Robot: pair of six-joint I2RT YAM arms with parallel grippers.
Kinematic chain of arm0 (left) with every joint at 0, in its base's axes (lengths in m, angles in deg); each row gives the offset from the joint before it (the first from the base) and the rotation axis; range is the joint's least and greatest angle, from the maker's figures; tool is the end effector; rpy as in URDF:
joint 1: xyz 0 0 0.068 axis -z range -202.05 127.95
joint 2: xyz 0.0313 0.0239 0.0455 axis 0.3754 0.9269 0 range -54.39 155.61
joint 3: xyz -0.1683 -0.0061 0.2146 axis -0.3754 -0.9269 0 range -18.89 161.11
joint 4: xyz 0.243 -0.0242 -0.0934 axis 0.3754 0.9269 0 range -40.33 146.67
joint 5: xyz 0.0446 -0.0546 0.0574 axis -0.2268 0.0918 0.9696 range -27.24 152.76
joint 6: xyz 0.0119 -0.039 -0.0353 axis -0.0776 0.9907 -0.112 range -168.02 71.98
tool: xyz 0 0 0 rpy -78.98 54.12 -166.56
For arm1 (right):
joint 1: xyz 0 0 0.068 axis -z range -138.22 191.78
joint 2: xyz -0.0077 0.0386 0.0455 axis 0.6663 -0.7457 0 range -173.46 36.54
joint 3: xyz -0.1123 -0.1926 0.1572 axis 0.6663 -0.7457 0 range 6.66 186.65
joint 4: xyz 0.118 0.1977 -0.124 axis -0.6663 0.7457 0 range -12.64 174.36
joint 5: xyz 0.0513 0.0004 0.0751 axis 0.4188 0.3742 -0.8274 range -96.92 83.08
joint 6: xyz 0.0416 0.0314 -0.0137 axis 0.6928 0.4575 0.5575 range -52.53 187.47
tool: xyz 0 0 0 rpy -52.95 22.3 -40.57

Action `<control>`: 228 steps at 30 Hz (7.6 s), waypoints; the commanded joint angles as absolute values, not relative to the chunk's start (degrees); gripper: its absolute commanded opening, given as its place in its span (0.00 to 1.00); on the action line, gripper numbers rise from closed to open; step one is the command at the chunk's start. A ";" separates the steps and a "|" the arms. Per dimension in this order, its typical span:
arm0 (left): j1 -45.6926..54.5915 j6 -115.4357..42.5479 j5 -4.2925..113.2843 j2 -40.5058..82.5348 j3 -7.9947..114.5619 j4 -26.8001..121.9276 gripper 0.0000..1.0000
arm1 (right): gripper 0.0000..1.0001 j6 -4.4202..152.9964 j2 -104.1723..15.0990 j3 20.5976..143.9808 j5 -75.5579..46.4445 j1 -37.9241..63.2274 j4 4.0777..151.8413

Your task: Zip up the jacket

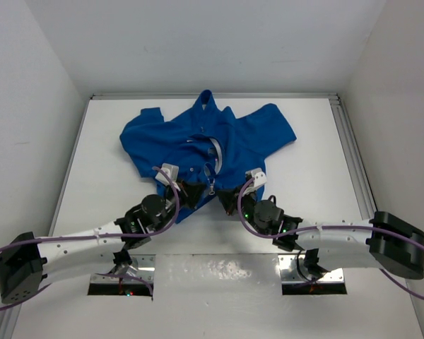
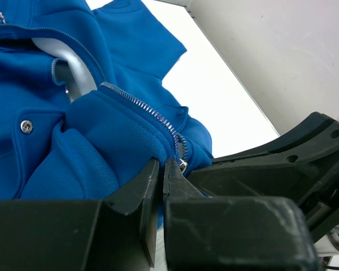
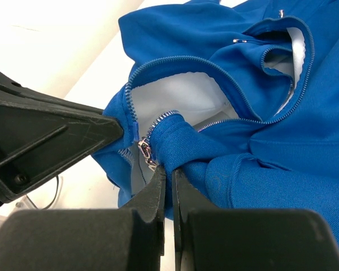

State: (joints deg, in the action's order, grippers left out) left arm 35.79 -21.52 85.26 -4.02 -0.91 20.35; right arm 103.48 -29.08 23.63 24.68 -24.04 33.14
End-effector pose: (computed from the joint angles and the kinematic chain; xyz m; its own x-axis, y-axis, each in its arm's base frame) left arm 0.1166 -0.1599 0.2305 -0.2838 -0.3231 -0.9028 0.5052 0.7498 -0.4272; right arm 0.1079 0.1949 0.2016 -0.3566 0.4284 -0.8303 -0.4369 0.7091 0.5535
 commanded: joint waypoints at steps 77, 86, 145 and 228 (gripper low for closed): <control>37.10 -14.28 70.58 -15.10 -0.87 34.72 0.00 | 0.00 101.58 -32.01 52.62 18.57 -22.83 69.10; 37.10 -11.81 68.39 -20.64 -0.17 36.31 0.00 | 0.00 102.28 -30.70 46.57 19.98 -22.38 63.31; 37.10 -10.76 54.16 -7.04 -0.34 46.14 0.00 | 0.00 108.08 -23.22 43.58 13.66 -20.62 86.50; 37.28 0.84 48.26 -9.83 -11.59 34.99 0.00 | 0.48 129.88 -49.68 13.33 7.67 -37.94 12.85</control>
